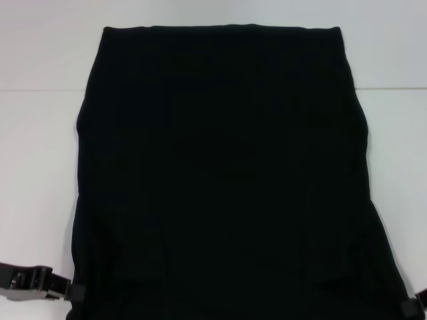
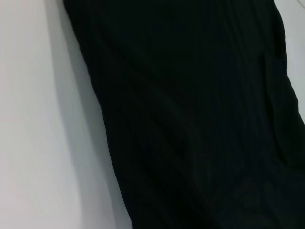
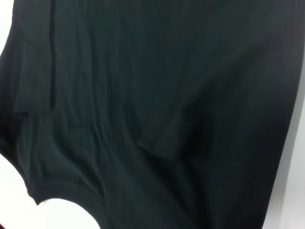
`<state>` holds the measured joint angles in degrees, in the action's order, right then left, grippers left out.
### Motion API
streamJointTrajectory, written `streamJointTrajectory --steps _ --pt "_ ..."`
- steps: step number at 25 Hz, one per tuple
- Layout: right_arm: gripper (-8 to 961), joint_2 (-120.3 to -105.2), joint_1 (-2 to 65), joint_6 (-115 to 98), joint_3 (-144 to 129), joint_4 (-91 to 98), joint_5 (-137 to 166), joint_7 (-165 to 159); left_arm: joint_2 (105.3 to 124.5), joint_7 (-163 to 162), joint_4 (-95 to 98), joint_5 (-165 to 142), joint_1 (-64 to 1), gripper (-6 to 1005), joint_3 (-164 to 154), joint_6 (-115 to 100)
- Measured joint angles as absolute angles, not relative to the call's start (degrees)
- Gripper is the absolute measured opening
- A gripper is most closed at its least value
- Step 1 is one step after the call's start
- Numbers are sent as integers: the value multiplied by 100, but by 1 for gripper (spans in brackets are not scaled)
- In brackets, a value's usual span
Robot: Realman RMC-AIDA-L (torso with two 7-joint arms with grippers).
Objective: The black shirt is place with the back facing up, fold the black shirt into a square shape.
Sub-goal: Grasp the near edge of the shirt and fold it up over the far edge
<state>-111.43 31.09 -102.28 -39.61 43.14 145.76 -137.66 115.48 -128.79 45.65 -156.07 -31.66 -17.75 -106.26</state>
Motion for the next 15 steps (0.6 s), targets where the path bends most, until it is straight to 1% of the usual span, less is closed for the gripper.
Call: streamJointTrajectory --steps 7,11,15 --pt "57 -11124 2804 -10442 -3777 4532 14577 -13744 11600 -12788 4557 -15710 -3074 33 -1801 -11104" --pt "57 -11115 2840 -10443 -3628 4500 14573 -13621 11615 -12594 4564 -15634 -3055 33 -1744 -11357" --pt "57 -11110 3034 -10502 -3339 4470 14534 -13443 11576 -12651 4534 -15560 -3167 33 -1629 -11174"
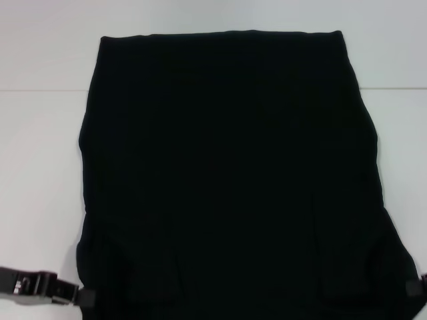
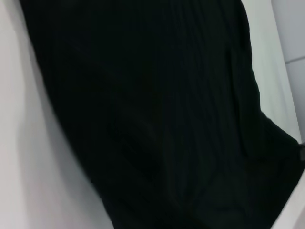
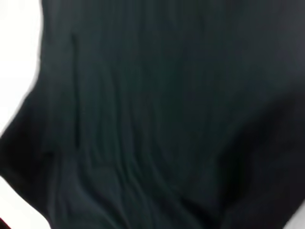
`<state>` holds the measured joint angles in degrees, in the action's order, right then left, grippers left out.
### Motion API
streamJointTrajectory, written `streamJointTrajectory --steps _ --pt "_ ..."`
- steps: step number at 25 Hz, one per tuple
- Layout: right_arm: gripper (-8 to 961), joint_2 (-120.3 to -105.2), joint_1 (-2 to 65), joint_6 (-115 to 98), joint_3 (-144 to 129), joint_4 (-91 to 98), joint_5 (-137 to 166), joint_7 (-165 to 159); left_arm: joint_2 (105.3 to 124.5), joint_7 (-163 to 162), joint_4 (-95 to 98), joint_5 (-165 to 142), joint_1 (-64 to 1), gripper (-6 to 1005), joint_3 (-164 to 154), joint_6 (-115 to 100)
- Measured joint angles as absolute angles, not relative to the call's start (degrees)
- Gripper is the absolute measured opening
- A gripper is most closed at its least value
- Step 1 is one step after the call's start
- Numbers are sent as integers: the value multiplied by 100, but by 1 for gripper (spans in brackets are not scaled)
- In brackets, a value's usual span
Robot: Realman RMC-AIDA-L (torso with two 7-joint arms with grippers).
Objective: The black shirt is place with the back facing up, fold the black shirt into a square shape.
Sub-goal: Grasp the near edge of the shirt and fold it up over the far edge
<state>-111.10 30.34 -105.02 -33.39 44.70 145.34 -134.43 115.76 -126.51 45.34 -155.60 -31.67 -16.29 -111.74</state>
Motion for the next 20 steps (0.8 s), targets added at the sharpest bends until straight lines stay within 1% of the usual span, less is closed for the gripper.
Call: streamJointTrajectory --steps 5,11,16,20 --pt "57 -11112 3225 -10858 -2934 4455 14137 -13173 11556 -12791 4513 -15396 -3349 34 -1605 -10997" --pt "57 -11064 3261 -11182 -2866 4512 13327 -13206 11479 -13009 4507 -14939 -3555 34 -1600 -10896" --pt "57 -10980 3309 -11017 -2504 4494 13109 -13216 11423 -13364 4468 -14466 -3733 34 -1604 -10512" --pt "57 -10976 3407 -10498 -2263 4498 12936 -13218 11419 -13574 4314 -14274 -3924 34 -1623 -9995"
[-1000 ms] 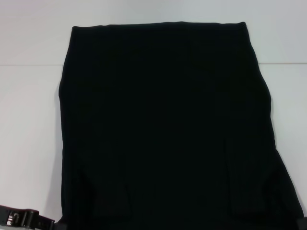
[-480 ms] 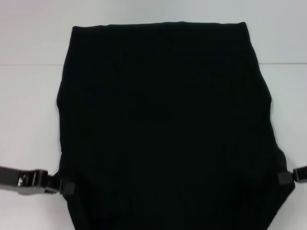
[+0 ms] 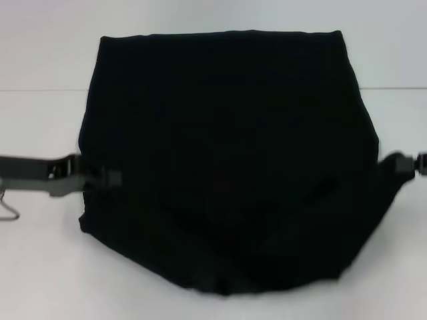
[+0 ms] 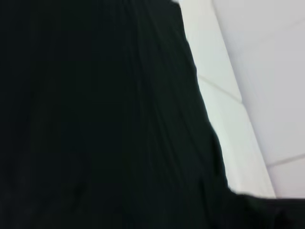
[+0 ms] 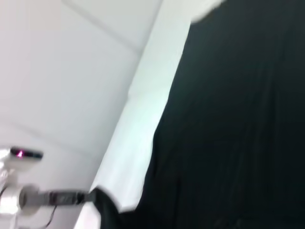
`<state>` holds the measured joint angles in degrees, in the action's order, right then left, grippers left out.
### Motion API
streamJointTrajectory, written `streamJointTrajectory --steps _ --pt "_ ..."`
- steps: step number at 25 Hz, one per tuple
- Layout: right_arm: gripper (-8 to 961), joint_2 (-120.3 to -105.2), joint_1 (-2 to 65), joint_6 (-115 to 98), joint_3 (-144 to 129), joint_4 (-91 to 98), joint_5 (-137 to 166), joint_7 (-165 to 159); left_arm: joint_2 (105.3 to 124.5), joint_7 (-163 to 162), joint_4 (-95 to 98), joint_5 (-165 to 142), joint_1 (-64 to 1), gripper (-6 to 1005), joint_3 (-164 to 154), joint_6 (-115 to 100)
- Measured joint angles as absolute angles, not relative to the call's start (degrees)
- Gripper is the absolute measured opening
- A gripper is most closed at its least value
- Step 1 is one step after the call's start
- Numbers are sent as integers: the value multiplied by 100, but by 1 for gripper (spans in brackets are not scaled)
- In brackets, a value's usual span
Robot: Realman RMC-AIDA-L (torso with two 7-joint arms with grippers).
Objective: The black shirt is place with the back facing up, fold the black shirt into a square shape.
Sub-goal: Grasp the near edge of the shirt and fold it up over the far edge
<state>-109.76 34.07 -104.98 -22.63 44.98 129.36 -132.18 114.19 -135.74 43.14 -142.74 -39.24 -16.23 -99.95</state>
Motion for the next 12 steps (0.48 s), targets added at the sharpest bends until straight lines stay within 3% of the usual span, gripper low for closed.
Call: streamJointTrajectory --steps 12 --pt "56 -11031 4197 -7711 -3022 3751 12855 -13148 11420 -13668 3418 -14189 -4895 35 -1864 -7733"
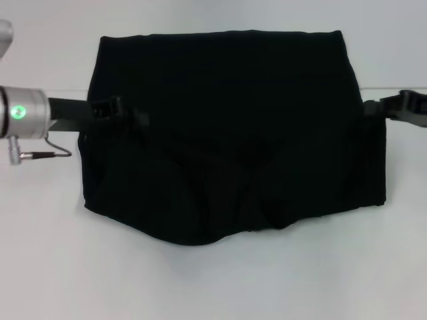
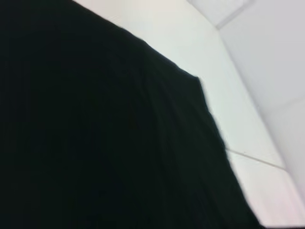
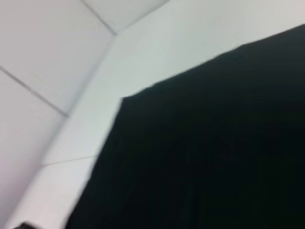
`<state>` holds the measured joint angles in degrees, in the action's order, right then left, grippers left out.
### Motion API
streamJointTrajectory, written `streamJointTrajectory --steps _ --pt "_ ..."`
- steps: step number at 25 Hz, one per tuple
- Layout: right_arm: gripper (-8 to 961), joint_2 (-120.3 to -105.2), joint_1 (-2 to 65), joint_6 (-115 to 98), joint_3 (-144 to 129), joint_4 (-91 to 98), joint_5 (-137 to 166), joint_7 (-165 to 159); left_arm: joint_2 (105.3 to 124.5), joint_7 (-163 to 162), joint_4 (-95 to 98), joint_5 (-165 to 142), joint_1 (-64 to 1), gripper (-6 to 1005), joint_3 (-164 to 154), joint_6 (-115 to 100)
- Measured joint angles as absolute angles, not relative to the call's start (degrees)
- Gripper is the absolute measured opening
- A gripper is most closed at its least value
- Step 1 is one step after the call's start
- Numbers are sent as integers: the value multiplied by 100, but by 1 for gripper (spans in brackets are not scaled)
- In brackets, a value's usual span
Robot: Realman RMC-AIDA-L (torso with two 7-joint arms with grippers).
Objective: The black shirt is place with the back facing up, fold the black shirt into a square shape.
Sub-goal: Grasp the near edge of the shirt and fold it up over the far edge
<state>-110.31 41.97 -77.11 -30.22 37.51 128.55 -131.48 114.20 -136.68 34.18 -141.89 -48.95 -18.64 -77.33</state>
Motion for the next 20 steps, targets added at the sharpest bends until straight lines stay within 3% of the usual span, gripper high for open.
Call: streamJointTrajectory --steps 4,12,20 --pt "56 -11068 4395 -6468 -3588 3244 12862 -13153 11491 -13828 3189 -14190 -4958 35 -2335 -6691" --pt "56 -11278 4623 -5049 -4179 2989 12862 -13171 11617 -14116 3184 -14190 -4987 35 -2946 -5644" --pt "56 -11215 4756 -4539 -4154 3042 12823 -13289 11668 -14242 3237 -14151 -5140 36 -3002 -4607"
